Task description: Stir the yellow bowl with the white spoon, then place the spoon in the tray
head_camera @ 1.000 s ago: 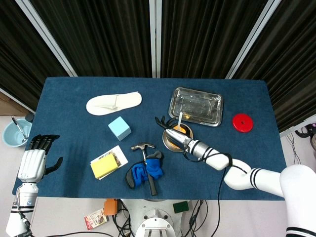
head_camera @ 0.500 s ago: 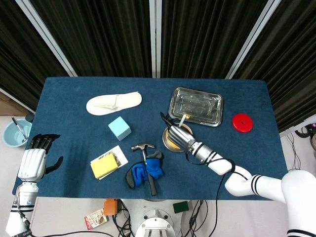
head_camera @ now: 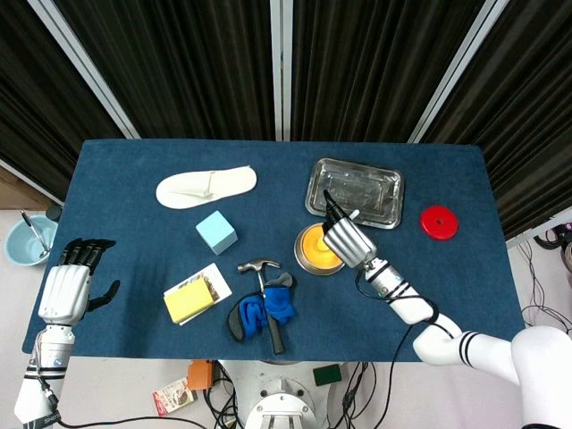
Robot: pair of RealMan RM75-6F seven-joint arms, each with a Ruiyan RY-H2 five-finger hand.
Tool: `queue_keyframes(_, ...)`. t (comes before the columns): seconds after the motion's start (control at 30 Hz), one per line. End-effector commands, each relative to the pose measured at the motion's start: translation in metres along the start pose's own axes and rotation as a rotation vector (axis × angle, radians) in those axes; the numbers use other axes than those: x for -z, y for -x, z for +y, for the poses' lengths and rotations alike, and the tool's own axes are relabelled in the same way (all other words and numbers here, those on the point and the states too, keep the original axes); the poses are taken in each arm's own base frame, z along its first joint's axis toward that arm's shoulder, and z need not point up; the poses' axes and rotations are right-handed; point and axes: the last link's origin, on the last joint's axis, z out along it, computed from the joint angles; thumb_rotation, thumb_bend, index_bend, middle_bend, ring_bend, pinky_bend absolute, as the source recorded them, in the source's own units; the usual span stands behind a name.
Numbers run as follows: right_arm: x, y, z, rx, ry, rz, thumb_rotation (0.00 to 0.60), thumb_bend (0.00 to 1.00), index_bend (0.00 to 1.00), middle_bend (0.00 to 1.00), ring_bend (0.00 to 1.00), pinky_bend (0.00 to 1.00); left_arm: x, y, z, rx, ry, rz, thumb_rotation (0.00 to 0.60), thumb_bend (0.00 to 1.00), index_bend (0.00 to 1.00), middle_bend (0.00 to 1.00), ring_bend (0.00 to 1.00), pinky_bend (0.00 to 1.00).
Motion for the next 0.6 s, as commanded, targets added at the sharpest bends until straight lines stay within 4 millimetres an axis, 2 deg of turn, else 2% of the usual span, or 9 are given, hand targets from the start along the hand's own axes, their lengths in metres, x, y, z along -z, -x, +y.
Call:
queue_keyframes(0.03,0.006,0.006,0.002,-0.095,0.061,-0.004,0.600,0.51,0.75,0.44,0.22,0.00,-0.002,-0.002,0.003,-0.003,0.009,0.003,0.600,0.26,0.21,0.21,0.15,0.12)
queue_keyframes(0.23,0.009,0.006,0.012,-0.193,0.118,0.013,0.600,0.51,0.75,0.44,0.23,0.00,-0.004,-0.004,0.007,-0.012,0.015,0.001,0.600,0.26,0.21,0.21,0.15,0.12)
queue_keyframes(0.4,0.009,0.003,0.019,-0.208,0.131,0.022,0.600,0.51,0.75,0.44,0.24,0.00,-0.005,-0.006,0.010,-0.016,0.020,0.004,0.600,0.26,0.21,0.21,0.15,0.12)
queue_keyframes(0.6,0.003,-0.004,0.022,-0.067,0.042,0.050,0.600,0.51,0.75,0.44,0.24,0.00,-0.005,-0.006,0.011,-0.020,0.023,0.001,0.600,0.26,0.21,0.21,0.15,0.12)
